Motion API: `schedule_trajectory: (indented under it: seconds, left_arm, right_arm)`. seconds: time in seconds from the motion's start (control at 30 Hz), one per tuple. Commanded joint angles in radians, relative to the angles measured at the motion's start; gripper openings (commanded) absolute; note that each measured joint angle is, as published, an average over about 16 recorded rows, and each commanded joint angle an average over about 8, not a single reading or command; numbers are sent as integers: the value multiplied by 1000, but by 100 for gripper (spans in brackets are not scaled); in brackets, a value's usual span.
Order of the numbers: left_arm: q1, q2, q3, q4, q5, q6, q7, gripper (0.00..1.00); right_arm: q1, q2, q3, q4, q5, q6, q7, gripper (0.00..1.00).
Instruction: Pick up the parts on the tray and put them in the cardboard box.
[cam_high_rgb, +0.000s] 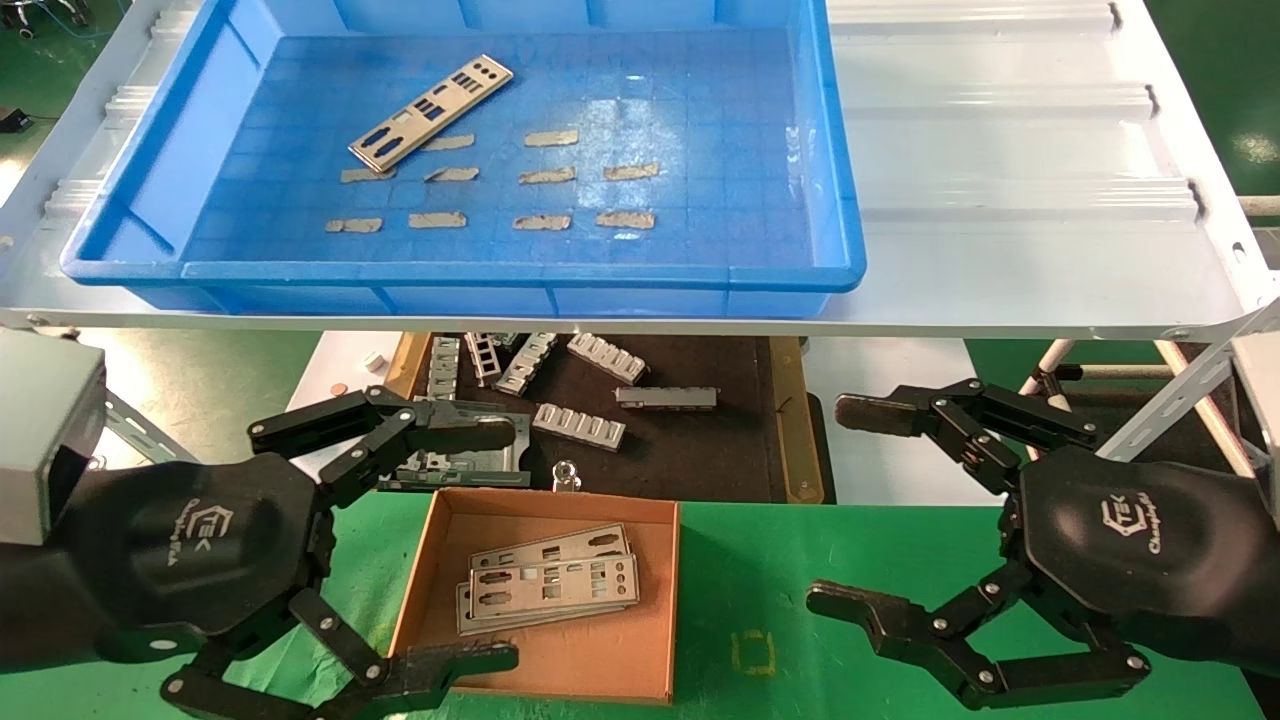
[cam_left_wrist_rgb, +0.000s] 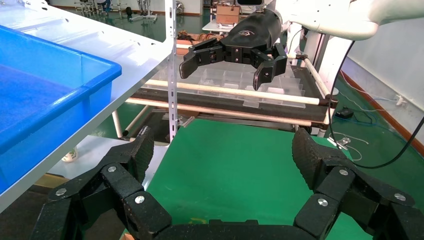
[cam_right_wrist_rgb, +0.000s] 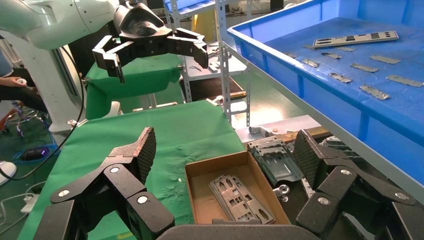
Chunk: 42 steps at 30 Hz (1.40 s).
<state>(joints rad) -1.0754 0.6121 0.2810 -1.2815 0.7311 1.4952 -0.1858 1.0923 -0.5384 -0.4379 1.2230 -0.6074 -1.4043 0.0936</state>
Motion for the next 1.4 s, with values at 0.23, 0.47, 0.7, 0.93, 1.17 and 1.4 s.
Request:
schedule_trajectory:
  seconds: [0.23, 0.47, 0.7, 0.93, 1.17, 1.4]
  left_arm:
    - [0, 0, 0, 0, 0, 0, 0, 100]
    - [0, 0, 0, 0, 0, 0, 0, 100]
    - [-14, 9, -1, 18, 13, -26, 0, 100]
    - [-149, 84, 10, 153, 95, -156, -9, 100]
    - [-366, 208, 66, 396, 234, -263, 10, 100]
    - [-583, 321, 138, 706, 390, -347, 71, 100]
  right_arm:
    - [0, 0, 0, 0, 0, 0, 0, 100]
    - [0, 0, 0, 0, 0, 0, 0, 53]
    - [0, 0, 0, 0, 0, 0, 0, 0]
    - [0, 0, 0, 0, 0, 0, 0, 0]
    - [0, 0, 0, 0, 0, 0, 0, 0]
    - [0, 0, 0, 0, 0, 0, 0, 0]
